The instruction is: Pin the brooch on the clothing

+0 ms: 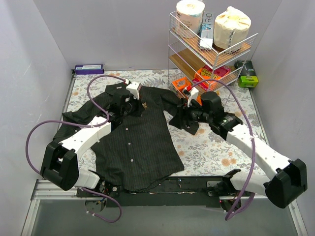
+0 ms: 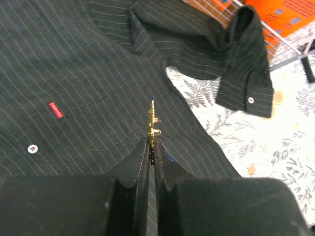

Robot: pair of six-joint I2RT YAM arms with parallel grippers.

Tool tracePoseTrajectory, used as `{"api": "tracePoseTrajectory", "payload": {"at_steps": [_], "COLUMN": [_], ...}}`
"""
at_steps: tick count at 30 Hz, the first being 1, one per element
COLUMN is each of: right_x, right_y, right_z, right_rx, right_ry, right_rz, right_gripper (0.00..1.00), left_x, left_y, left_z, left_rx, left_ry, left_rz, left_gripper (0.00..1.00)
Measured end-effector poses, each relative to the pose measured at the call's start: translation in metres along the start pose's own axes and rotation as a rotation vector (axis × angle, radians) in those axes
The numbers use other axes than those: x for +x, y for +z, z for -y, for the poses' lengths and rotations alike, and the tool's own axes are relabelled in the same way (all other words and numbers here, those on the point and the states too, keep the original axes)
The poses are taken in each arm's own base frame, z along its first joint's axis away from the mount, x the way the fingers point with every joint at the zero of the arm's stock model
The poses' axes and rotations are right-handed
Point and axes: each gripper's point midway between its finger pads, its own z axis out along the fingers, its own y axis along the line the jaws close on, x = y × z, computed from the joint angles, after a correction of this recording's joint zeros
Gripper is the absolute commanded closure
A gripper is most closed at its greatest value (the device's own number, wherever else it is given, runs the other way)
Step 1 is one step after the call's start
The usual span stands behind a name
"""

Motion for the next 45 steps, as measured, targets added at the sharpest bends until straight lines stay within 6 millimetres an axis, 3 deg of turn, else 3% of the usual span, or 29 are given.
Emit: {"api": "tracePoseTrajectory", "payload": {"at_steps": [6, 9, 13, 20, 25, 28, 34, 37, 45], "right_x": [0.024, 0.026, 0.025, 0.020, 0.015, 0.028, 0.068, 0.082, 0.091], "right_y": [0.039, 0.056, 0.083, 0.128, 0.159, 0.173, 0.200, 0.205, 0.215], "right_z": [0.015, 0.027, 0.042, 0.068, 0.071, 0.062, 0.049, 0.050, 0.062], "right_rx": [0.079, 0.110, 0.133, 0.185, 0.214, 0.209, 0.200, 0.215, 0.279], "right_ry": [0.011, 0.020, 0.028, 0.016, -0.032, -0.054, -0.079, -0.085, -0.098], "right_rz": [-0.104, -0.127, -0.145, -0.177, -0.185, -0.215, -0.309, -0.344, -0.355], "right_gripper": [0.30, 0.31, 0.34, 0.36, 0.36, 0.37, 0.40, 0.42, 0.49], "left_x": [0.006, 0.006, -0.006, 0.026, 0.029, 0.033, 0.070, 0.081, 0.075], "left_y": [0.017, 0.018, 0.016, 0.021, 0.019, 0.018, 0.015, 0.012, 0.011], "left_z": [-0.035, -0.061, -0.080, -0.069, -0.072, -0.074, -0.074, -0.073, -0.071], "left_rx": [-0.072, -0.101, -0.108, -0.023, 0.013, 0.022, 0.006, 0.005, 0.030], "left_ry": [-0.084, -0.192, -0.315, -0.472, -0.563, -0.604, -0.705, -0.749, -0.784], "left_rz": [-0.048, -0.049, 0.032, 0.062, 0.108, 0.138, 0.099, 0.096, 0.139], "left_gripper": [1.00, 1.00, 1.00, 1.00, 1.00, 1.00, 1.00, 1.00, 1.00]}}
